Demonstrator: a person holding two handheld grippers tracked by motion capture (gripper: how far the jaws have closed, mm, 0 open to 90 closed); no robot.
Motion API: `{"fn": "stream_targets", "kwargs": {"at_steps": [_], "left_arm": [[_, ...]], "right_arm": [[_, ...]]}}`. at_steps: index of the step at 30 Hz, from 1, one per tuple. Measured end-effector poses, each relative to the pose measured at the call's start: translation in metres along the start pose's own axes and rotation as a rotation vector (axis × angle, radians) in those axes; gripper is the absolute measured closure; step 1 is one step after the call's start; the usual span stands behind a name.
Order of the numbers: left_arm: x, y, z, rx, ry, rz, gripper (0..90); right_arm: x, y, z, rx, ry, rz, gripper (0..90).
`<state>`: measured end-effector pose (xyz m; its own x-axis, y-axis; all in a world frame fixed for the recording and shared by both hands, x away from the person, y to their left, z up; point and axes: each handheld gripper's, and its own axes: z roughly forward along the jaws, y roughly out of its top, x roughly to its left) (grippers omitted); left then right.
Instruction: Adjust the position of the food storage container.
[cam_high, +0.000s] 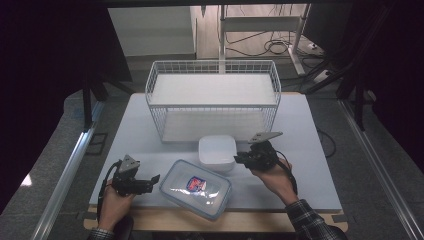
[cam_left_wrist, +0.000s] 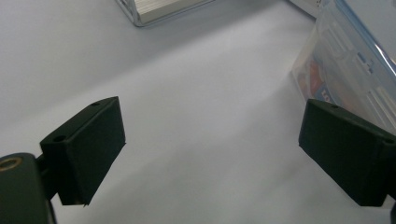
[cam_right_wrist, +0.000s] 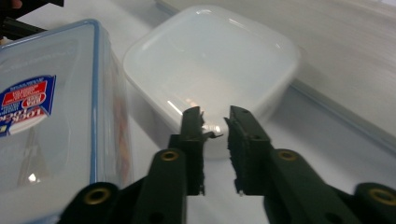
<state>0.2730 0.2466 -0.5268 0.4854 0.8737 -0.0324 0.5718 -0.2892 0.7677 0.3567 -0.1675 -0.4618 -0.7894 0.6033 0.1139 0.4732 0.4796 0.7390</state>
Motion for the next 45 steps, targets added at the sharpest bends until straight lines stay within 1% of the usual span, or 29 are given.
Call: {"fn": "stream_targets", "kwargs": {"at_steps": [1,2,3,4,5,7,9,12,17,18,19,21,25,26,28,34,35,37,38,40,43,45], "left_arm": [[0.0,0.0,0.0,0.0,0.0,0.0,7.0],[0.0,0.0,0.0,0.001,0.0,0.0,7.0],[0.0,0.0,0.0,0.002,0.001,0.0,7.0],[0.0,0.0,0.0,0.002,0.001,0.0,7.0],[0.0,0.0,0.0,0.0,0.0,0.0,7.1],[0.0,0.0,0.0,0.001,0.001,0.002,7.1],[0.0,0.0,0.0,0.003,0.001,0.002,7.2],[0.0,0.0,0.001,0.008,0.001,0.005,7.3],[-0.001,-0.001,0.001,0.013,0.003,0.014,7.6],[-0.001,-0.001,0.001,0.013,0.003,0.014,7.6],[-0.001,-0.001,0.002,0.013,0.001,0.013,7.6],[-0.001,-0.001,0.002,0.013,0.0,0.014,7.6],[-0.001,-0.001,0.002,0.011,-0.002,0.014,7.7],[-0.001,-0.001,0.002,0.011,-0.002,0.014,7.7],[-0.001,-0.001,0.002,0.012,-0.004,0.014,7.7],[-0.001,-0.001,0.002,0.018,-0.005,0.021,7.7],[-0.001,-0.001,0.002,0.019,-0.005,0.022,7.8],[-0.001,-0.001,0.002,0.019,-0.006,0.022,7.8],[-0.001,-0.001,0.002,0.018,-0.007,0.021,7.8],[-0.001,-0.001,0.002,0.019,-0.007,0.021,7.8],[-0.001,-0.001,0.002,0.022,-0.008,0.02,7.9],[-0.001,-0.001,0.002,0.022,-0.008,0.024,7.9]], "right_arm": [[0.0,0.0,0.0,0.0,0.0,0.0,77.9],[0.003,0.006,0.007,0.003,0.009,-0.023,84.0],[0.004,0.01,0.01,0.003,0.013,-0.034,86.2],[0.004,0.01,0.01,0.003,0.013,-0.034,86.2],[0.006,0.016,0.017,0.005,0.022,-0.046,88.3],[0.009,0.023,0.025,0.0,0.022,-0.064,88.4],[0.011,0.03,0.032,-0.002,0.034,-0.072,88.7],[0.016,0.039,0.043,-0.001,0.039,-0.102,89.0],[0.021,0.053,0.061,-0.011,0.054,-0.107,89.2],[0.021,0.053,0.061,-0.011,0.054,-0.107,89.2],[0.023,0.058,0.068,-0.017,0.063,-0.111,89.3],[0.026,0.063,0.074,-0.014,0.072,-0.108,89.3],[0.03,0.071,0.086,-0.005,0.082,-0.126,89.2],[0.03,0.071,0.086,-0.005,0.082,-0.126,89.2],[0.033,0.076,0.095,0.003,0.094,-0.145,89.2],[0.044,0.082,0.114,0.047,0.104,-0.191,89.1],[0.045,0.082,0.117,0.062,0.098,-0.207,89.2],[0.047,0.081,0.123,0.094,0.09,-0.218,89.2],[0.046,0.08,0.125,0.099,0.087,-0.225,89.2],[0.044,0.079,0.125,0.094,0.097,-0.208,89.3],[0.044,0.078,0.122,0.098,0.084,-0.207,89.3],[0.042,0.076,0.118,0.105,0.072,-0.206,89.3]]}}
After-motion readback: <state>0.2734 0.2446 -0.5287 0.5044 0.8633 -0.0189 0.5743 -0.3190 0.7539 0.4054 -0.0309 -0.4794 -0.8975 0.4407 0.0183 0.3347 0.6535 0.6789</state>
